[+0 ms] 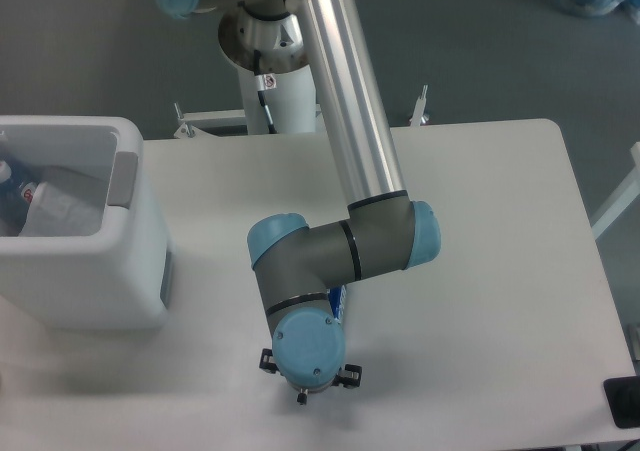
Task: Place the trash in the trash can
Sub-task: 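Move the gripper over the blue-capped water bottle and lower it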
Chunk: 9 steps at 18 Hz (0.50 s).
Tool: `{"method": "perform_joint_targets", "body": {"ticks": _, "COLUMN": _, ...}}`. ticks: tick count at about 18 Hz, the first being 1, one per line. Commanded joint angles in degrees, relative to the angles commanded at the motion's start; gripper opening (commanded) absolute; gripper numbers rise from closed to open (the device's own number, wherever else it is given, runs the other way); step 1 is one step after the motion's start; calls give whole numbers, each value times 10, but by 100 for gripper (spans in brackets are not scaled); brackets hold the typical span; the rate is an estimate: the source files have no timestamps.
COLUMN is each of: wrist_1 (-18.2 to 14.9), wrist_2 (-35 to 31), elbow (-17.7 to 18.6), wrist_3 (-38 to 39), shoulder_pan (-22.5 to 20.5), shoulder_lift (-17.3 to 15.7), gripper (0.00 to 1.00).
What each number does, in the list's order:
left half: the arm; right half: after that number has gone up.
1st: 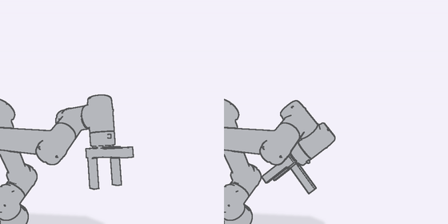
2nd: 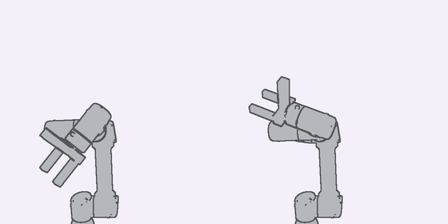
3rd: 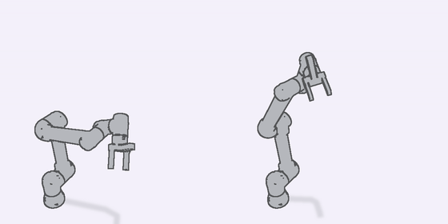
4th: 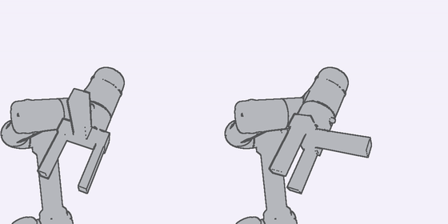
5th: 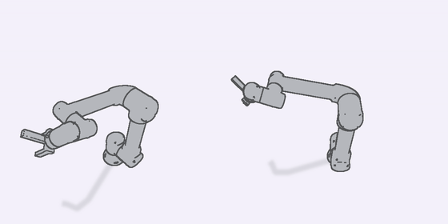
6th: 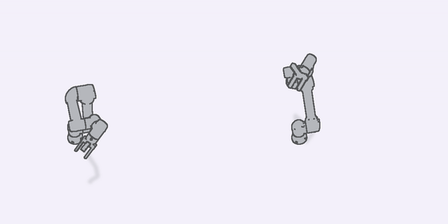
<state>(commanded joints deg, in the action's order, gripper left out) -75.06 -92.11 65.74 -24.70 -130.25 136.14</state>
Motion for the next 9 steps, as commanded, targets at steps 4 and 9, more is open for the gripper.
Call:
{"method": "perform_joint_targets", "body": {"ticks": 4, "wrist_1": 0, "wrist_2": -3, "elbow": 1, "wrist_3": 0, "shoulder_pan": 2, "shoulder_lift": -5, "gripper": 4}}
{"method": "perform_joint_targets", "body": {"ticks": 9, "wrist_1": 5, "wrist_2": 5, "elbow": 2, "wrist_3": 1, "shoulder_pan": 1, "shoulder_lift": -45, "gripper": 4}}
